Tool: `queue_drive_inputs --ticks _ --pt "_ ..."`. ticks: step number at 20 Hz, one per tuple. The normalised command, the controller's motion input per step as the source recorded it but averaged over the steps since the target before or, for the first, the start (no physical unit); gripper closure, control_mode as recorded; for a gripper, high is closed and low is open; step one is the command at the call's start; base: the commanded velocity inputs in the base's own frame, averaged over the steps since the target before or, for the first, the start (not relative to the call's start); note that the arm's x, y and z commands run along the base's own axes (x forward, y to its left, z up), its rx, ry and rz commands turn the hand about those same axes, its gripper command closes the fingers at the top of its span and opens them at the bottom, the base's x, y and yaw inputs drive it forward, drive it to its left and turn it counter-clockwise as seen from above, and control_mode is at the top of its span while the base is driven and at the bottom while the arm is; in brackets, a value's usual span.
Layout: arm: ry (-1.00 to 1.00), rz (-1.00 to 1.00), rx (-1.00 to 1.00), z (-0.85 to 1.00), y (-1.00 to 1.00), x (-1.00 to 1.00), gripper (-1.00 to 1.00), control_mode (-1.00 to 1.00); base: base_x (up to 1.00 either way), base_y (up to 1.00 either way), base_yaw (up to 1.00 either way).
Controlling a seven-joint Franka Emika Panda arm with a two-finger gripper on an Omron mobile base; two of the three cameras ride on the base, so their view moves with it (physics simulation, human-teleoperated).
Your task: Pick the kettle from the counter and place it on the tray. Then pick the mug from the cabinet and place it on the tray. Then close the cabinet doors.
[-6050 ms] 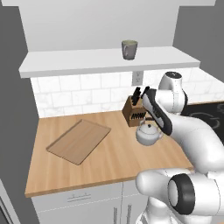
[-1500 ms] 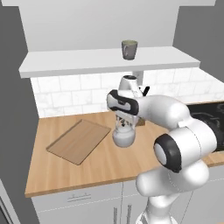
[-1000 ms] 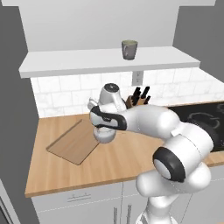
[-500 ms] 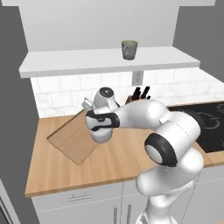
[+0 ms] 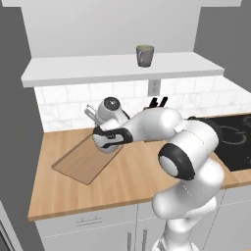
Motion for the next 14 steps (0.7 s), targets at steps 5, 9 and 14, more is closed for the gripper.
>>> queue_drive_inputs --ticks 5,9,14 --pt "-0.12 0.0 0.01 0.0 0.21 0.09 1.0 -1.0 0.0 0.0 0.0" --pt "0.0 0.0 0.0 0.0 0.02 0.19 1.0 -1.0 0.0 0.0 0.0" --pt "0.0 0.0 0.0 0.0 0.04 0.07 1.0 -1.0 0.0 0.0 0.0"
